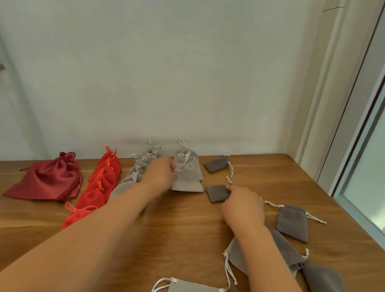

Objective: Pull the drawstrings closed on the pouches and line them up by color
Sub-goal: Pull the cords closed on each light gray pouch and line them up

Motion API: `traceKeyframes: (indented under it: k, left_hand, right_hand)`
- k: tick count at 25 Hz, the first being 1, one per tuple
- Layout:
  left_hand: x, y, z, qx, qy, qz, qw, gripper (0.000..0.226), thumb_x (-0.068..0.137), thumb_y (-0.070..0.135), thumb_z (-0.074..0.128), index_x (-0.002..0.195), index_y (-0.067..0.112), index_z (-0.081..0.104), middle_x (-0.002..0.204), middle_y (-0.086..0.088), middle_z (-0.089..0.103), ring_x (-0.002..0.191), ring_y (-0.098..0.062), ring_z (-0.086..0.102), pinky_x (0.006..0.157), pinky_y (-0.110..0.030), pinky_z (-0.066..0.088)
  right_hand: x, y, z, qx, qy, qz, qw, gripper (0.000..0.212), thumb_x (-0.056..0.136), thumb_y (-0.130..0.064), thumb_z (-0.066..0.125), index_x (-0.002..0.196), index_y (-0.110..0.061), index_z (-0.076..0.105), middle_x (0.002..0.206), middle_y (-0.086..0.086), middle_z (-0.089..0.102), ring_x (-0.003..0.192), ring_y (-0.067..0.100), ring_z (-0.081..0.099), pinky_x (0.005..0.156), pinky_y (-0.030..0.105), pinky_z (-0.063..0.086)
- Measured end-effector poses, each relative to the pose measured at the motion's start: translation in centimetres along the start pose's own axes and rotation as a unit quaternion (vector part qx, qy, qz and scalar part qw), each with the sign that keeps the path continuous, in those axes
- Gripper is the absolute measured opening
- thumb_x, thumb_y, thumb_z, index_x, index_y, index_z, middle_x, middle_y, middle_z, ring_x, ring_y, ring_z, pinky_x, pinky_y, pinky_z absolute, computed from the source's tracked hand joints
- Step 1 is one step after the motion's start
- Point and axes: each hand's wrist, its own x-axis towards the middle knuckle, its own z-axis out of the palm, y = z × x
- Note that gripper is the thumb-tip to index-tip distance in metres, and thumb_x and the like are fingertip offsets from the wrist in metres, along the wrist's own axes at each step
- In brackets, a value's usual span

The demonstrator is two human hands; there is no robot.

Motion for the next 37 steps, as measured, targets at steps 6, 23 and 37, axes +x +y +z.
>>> traceKeyframes:
  k: [6,23,37]
  left_hand:
    - [-1.9,2.0,-2.5,0.139,0.075,0.039,0.987,0.036,0.09,0.036,0.061,0.111,0.008,0.058,0.105,-0.007,0.064,0.101,-0.025,0.06,0.084,-0.036,0.048]
    - [-15.3,-0.3,-4.1,-0.044,-0.36,0.171,0.916,0.01,0.084,0.024,0.071,0.091,0.022,0.063,0.087,0.013,0.062,0.076,0.004,0.055,0.069,-0.013,0.044]
    - [-10.9,-6.0,-7.4,-0.249,-0.033,0.096,0.963,0.016,0.081,0.011,0.072,0.084,0.026,0.071,0.085,-0.001,0.072,0.066,-0.002,0.059,0.054,-0.019,0.049]
  right_hand:
    - [-0.3,-0.2,-0.1,0.01,0.009,0.002,1.0,0.043,0.096,-0.016,0.041,0.139,-0.02,0.044,0.134,0.009,0.048,0.123,0.029,0.045,0.108,0.042,0.032]
    - [-1.0,-1.4,0.5,0.124,0.097,0.02,0.987,0.05,0.094,-0.025,0.054,0.136,-0.001,0.039,0.143,0.016,0.033,0.131,0.031,0.033,0.111,0.039,0.03]
    - [-3.6,-4.8,-0.9,0.413,-0.212,-0.253,0.849,0.017,0.093,-0.024,0.056,0.097,-0.018,0.072,0.081,-0.005,0.069,0.078,0.006,0.062,0.076,0.018,0.049]
